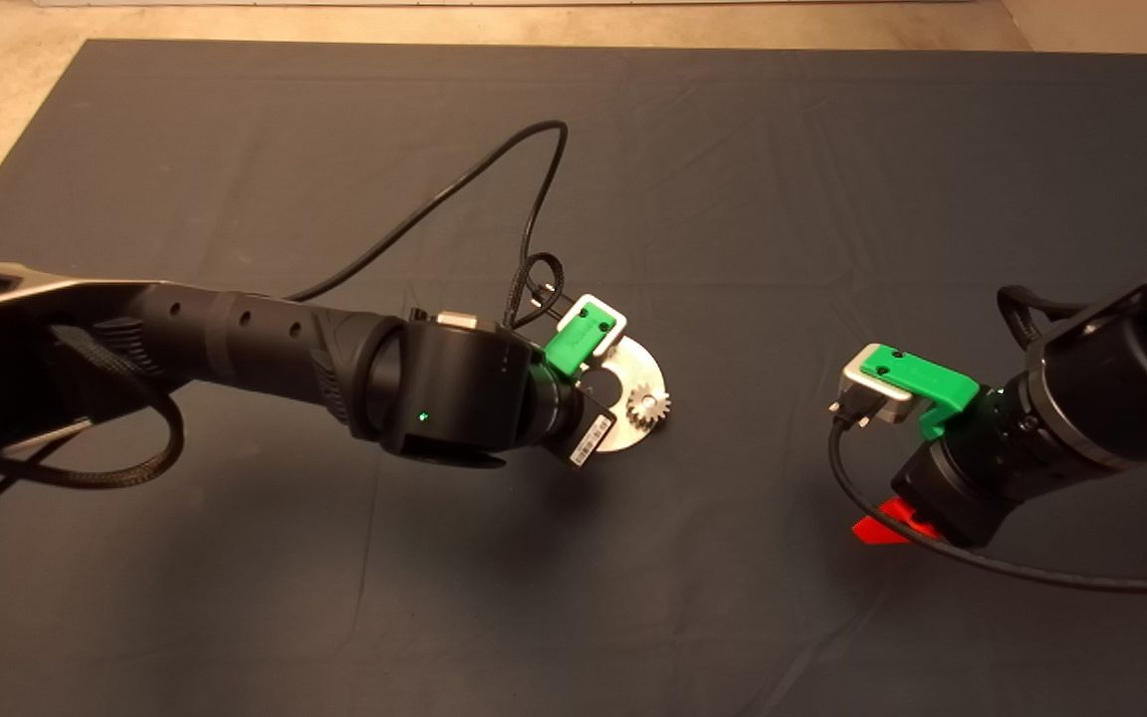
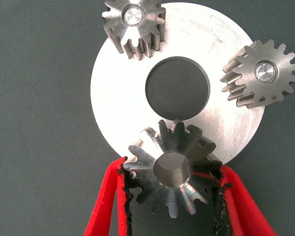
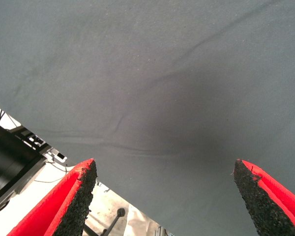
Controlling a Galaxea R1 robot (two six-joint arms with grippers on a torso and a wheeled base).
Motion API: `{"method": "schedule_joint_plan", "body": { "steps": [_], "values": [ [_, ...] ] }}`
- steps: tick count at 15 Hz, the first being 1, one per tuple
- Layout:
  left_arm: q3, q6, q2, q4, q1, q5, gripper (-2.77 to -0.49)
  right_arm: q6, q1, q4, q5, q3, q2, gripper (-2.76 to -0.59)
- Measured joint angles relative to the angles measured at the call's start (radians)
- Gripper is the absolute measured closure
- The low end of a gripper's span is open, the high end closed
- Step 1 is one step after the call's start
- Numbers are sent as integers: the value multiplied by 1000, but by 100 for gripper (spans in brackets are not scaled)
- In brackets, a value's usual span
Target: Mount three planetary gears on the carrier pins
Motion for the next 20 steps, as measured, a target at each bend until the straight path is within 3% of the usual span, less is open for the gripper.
{"method": "schedule_joint_plan", "body": {
  "steps": [8,12,20],
  "values": [
    [-10,8,-13,13,14,0,-72,0,0,0,0,2,0,-205],
    [-10,11,-20,23,41,-4,-72,0,0,1,-1,6,0,-205],
    [-10,17,-26,51,47,-3,-72,0,0,2,0,10,0,-205]
  ]
}}
